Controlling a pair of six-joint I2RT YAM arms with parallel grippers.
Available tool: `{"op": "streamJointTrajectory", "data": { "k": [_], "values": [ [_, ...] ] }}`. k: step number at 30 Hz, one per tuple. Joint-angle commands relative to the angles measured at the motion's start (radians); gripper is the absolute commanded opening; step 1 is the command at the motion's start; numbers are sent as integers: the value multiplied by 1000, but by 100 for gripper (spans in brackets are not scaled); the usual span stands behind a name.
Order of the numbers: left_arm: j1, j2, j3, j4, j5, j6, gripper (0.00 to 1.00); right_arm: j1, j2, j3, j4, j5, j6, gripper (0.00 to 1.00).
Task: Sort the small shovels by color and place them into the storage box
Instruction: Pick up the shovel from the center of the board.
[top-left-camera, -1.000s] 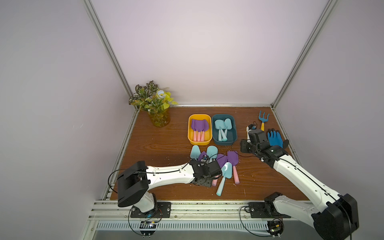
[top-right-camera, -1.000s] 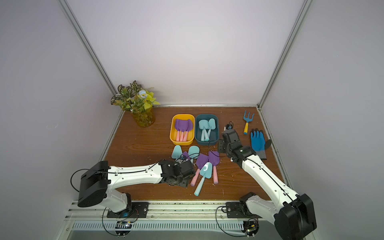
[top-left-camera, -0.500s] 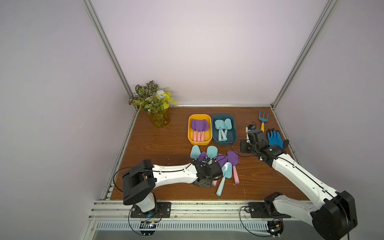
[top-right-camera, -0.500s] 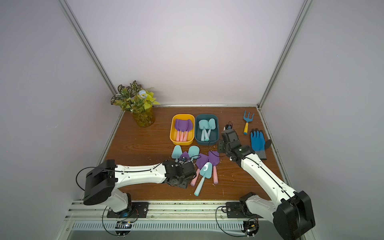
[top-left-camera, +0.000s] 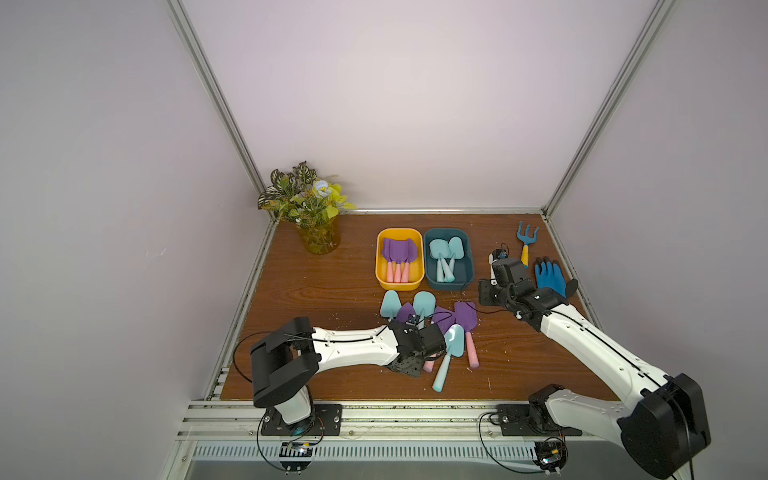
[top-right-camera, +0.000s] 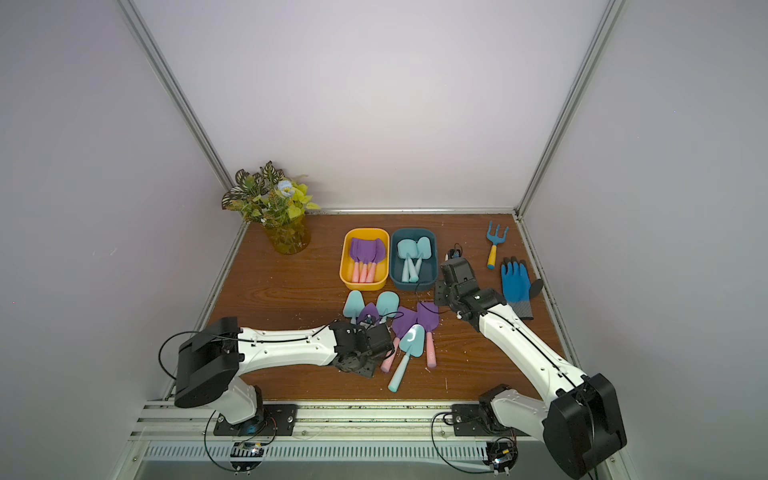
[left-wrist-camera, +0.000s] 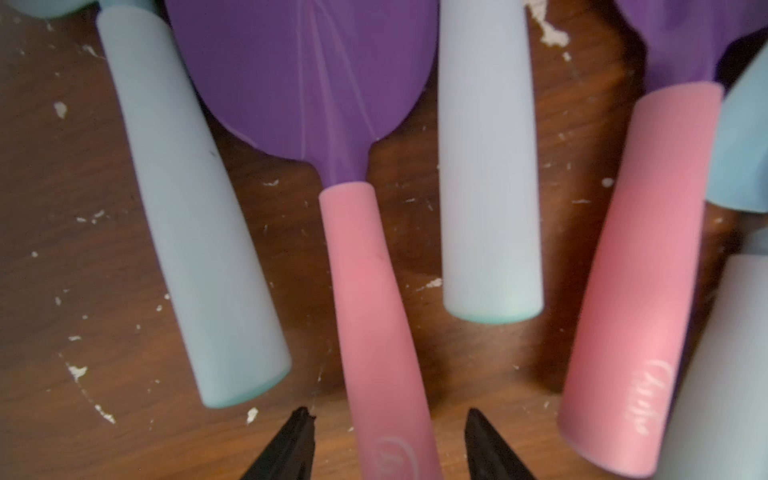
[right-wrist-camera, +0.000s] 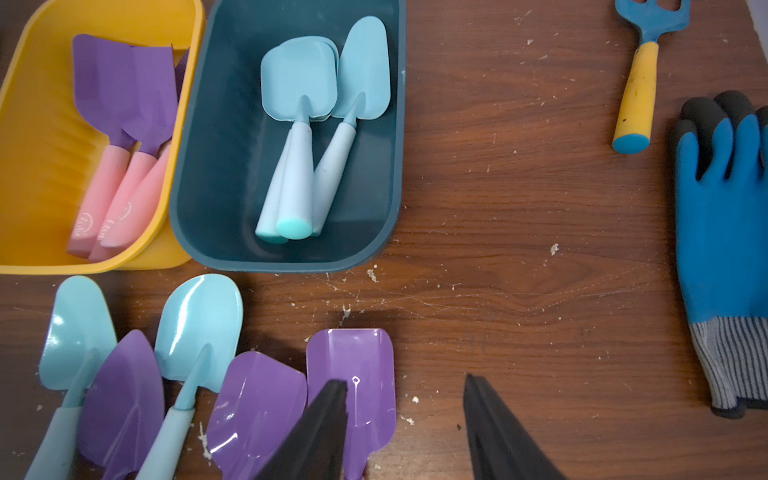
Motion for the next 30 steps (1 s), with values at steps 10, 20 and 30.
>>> {"op": "streamJointTrajectory", "data": {
  "k": [10, 20, 30],
  "values": [
    [16, 20, 19, -31, -1, 23, 51, -10, 12, 22, 23, 27, -21, 52],
    [17, 45, 38, -31, 10, 25, 46, -17, 1, 4, 34, 22, -34, 52],
    [16, 61, 59, -46, 10, 27, 39, -32, -26, -13, 37, 16, -45, 52]
  ]
}}
